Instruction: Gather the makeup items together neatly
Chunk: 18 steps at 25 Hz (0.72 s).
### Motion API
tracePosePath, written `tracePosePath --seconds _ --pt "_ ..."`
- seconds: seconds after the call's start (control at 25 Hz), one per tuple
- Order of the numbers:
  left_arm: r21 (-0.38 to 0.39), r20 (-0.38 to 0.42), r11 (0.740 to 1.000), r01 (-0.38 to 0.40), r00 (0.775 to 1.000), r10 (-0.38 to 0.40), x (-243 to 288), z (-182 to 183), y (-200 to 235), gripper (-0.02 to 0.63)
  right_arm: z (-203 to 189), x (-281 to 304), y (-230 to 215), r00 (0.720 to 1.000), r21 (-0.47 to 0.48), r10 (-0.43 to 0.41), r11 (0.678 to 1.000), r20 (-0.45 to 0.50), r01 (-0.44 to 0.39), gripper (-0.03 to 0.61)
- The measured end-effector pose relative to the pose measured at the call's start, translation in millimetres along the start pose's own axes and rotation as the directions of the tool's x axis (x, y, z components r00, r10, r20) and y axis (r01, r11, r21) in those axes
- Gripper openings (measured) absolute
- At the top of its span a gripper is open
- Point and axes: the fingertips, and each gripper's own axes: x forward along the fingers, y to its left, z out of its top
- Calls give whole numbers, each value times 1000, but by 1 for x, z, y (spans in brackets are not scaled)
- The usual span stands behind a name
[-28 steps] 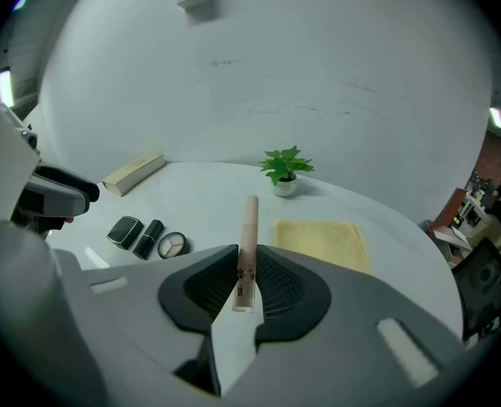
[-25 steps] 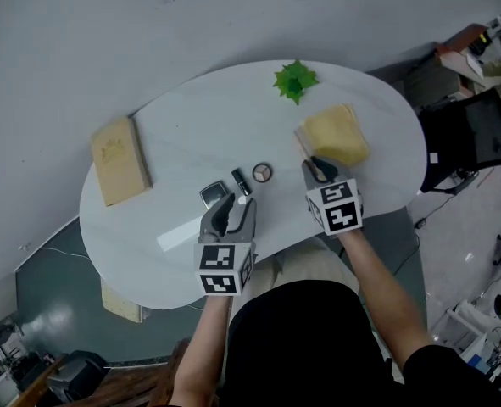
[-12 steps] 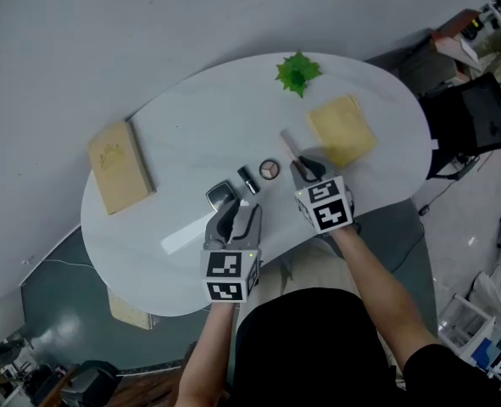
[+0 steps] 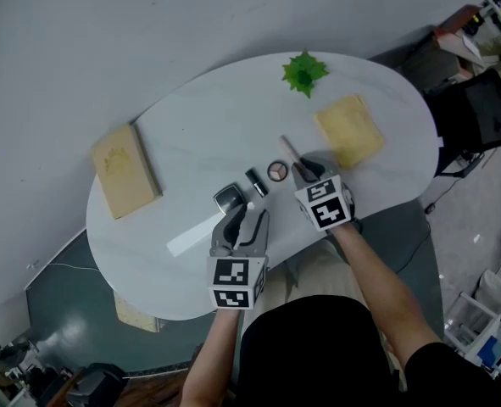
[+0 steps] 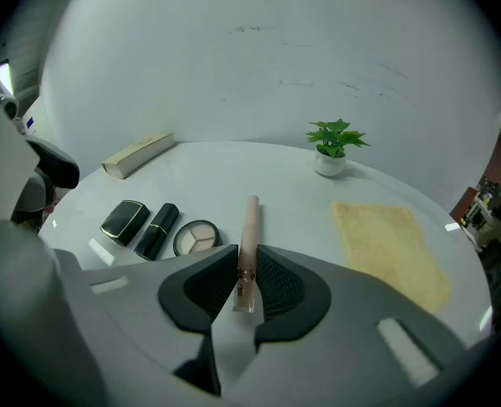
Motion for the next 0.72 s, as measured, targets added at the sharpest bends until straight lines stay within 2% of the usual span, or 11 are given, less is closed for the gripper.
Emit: tracePosePath --seconds 0.72 --pt "-16 4 1000 -17 1000 17 -12 -9 11 155 -2 11 1 1000 -18 -25 1000 -5 25 77"
